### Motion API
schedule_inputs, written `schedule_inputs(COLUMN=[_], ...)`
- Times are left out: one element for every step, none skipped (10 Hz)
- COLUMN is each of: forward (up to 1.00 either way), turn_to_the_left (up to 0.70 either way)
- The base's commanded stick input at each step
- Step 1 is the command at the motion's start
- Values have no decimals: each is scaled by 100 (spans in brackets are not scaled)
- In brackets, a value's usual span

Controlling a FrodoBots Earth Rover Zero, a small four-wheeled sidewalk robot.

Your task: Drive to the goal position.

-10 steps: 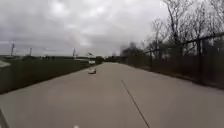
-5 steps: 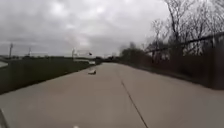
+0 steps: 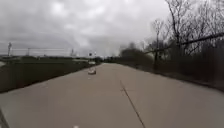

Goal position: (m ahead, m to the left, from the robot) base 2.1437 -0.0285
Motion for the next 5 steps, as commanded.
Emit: schedule_inputs(forward=[100,100,100,100,100], turn_to_the_left=[0,0,0,0,0])
